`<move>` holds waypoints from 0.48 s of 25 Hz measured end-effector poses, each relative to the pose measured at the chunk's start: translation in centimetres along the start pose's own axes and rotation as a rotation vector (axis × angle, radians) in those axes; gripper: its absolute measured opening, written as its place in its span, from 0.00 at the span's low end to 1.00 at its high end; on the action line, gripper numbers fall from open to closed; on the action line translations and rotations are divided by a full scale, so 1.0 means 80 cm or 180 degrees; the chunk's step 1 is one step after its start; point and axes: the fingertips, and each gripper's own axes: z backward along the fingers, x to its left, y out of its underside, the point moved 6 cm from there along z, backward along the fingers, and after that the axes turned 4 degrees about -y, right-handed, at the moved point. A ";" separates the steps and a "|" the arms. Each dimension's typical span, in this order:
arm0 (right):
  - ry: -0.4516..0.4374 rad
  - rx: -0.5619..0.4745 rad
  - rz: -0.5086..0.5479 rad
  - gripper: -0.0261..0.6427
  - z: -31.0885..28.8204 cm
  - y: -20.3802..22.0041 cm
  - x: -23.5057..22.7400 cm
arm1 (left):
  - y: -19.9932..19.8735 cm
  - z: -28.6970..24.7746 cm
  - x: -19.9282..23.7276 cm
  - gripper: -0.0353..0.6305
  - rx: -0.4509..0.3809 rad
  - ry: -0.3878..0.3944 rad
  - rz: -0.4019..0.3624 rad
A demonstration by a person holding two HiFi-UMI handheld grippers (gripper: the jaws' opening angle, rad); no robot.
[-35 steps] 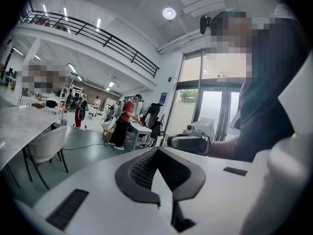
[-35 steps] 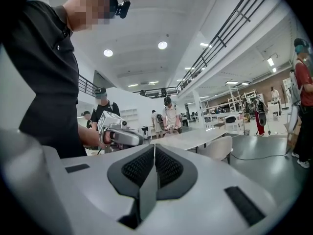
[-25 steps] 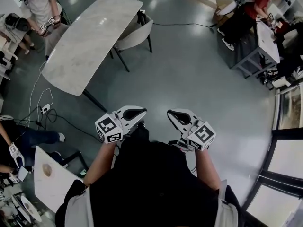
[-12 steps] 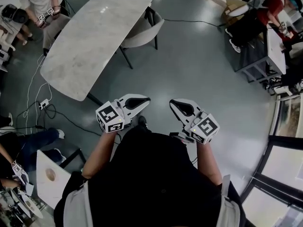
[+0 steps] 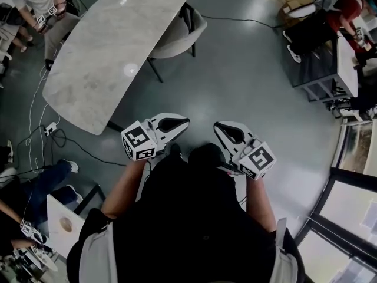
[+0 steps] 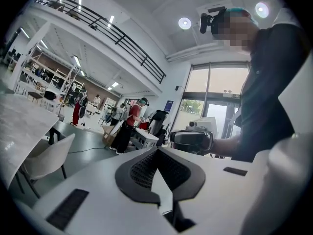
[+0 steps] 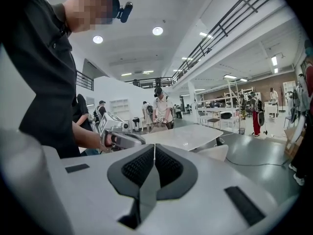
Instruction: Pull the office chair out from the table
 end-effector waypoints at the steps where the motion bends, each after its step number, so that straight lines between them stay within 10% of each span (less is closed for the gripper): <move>1: -0.0009 0.0011 -0.0029 0.07 0.001 0.002 -0.010 | 0.001 -0.009 0.006 0.07 0.0019 0.0006 0.0027; 12: -0.0515 0.0017 -0.0060 0.07 -0.026 0.000 -0.186 | -0.030 -0.122 0.112 0.07 0.0082 -0.0439 0.0126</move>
